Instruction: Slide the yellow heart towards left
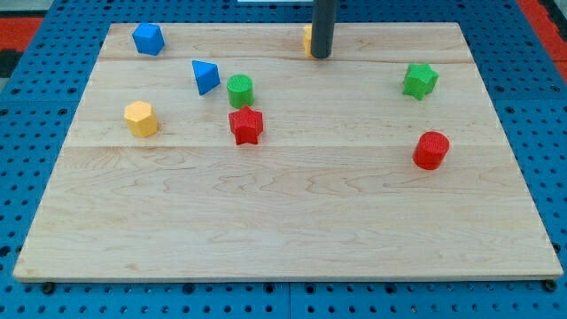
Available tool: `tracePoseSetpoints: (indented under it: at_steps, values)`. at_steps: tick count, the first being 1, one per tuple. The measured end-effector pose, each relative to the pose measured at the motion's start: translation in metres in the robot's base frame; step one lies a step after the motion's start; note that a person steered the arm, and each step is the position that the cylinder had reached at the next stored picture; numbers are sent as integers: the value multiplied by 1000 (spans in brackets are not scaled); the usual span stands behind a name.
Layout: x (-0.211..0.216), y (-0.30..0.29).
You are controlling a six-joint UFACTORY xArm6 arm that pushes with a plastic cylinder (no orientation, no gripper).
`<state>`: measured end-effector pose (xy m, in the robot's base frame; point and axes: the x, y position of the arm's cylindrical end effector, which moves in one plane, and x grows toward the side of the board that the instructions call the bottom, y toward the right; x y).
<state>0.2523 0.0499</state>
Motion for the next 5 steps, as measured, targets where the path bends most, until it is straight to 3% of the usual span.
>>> tracePoseSetpoints:
  at_steps: [2, 4, 5]
  values:
    - [-25, 56]
    - [-28, -42]
    - [-28, -48]
